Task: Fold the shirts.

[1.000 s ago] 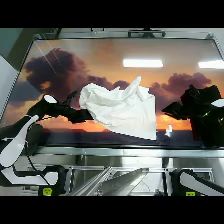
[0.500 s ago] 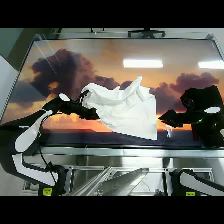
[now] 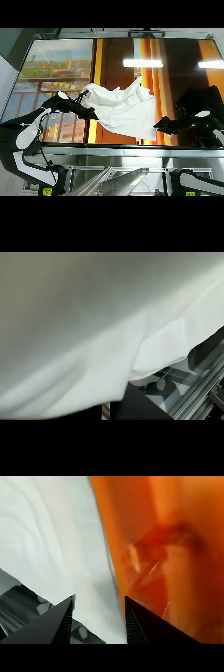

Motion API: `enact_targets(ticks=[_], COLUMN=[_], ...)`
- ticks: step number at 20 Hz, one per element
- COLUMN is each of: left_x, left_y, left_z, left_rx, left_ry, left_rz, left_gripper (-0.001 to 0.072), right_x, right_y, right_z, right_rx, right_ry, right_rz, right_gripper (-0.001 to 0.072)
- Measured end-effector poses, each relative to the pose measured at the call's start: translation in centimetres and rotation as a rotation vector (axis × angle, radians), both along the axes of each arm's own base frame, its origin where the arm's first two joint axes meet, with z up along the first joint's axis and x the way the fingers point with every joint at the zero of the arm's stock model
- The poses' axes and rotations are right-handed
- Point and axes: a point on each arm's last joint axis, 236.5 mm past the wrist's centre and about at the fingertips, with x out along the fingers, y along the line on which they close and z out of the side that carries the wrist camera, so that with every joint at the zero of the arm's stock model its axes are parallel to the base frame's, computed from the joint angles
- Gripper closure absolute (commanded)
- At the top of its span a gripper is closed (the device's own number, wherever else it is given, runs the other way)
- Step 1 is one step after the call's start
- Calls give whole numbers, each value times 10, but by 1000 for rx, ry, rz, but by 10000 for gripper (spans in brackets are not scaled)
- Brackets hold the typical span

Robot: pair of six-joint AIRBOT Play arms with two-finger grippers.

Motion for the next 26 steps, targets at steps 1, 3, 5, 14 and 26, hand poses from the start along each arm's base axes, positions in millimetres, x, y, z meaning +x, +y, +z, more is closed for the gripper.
enact_targets(ticks=[1,3,5,14,26], left_x=[0,-1,-3,5,-81], left_y=[0,-1,-2,-1,3], left_z=[1,2,3,98,546], left_rx=[-4,-10,-14,-70,-217], left_ry=[3,6,12,-180,-1263], left_rz=[-1,-1,-5,-43,-21], left_gripper=[694,694,695,695,678], right_x=[-3,-12,-22,52,-15], right_y=[2,12,23,73,69], right_z=[-2,-5,-9,98,563], right_rx=[0,5,-4,131,-116], right_ry=[12,33,47,-291,-1610], right_rz=[10,47,104,188,162], right_gripper=[348,360,656,699,699])
